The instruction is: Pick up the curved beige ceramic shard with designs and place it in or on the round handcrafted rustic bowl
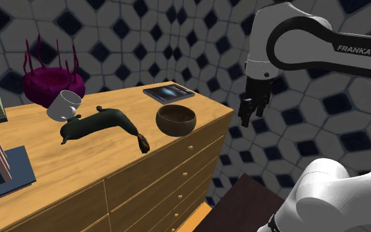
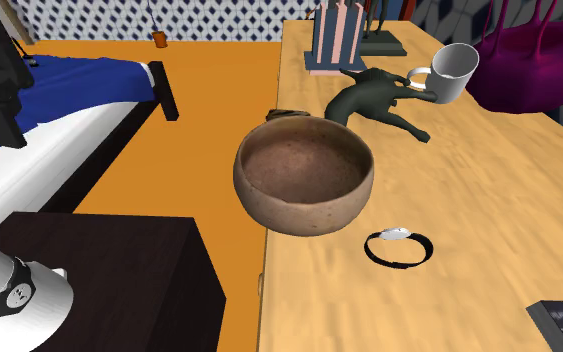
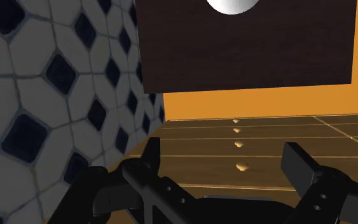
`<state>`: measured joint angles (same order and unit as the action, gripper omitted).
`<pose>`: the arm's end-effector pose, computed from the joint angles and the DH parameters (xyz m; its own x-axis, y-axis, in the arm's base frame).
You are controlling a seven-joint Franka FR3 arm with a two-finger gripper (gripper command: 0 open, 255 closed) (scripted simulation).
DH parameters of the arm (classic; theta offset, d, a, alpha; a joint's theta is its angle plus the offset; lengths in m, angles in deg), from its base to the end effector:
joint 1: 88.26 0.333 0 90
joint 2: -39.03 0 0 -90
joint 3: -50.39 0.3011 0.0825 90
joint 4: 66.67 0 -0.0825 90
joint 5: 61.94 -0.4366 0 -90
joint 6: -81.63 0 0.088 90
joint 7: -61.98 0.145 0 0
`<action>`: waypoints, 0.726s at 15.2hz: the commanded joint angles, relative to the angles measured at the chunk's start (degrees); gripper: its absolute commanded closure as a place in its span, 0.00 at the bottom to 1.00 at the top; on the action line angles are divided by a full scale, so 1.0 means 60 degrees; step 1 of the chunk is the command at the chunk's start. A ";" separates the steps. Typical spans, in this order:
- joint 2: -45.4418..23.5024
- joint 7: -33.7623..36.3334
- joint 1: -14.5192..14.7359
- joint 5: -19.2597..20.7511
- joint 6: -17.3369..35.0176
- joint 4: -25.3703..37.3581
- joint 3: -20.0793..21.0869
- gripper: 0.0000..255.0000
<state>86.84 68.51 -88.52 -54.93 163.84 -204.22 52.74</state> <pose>0.3371 -0.0053 0.5271 0.9876 -0.1101 -0.1117 -0.0907 -0.9820 0.1659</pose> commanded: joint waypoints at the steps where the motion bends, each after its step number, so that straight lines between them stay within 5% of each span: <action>1: 0.0000 0.0000 0.0000 0.0000 0.0000 0.0000 0.0000 0.00; 11: -0.1856 0.2003 0.0413 -0.1565 0.2287 0.0179 0.1303 0.00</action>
<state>77.29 79.19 -86.28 -63.45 175.66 -203.35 59.65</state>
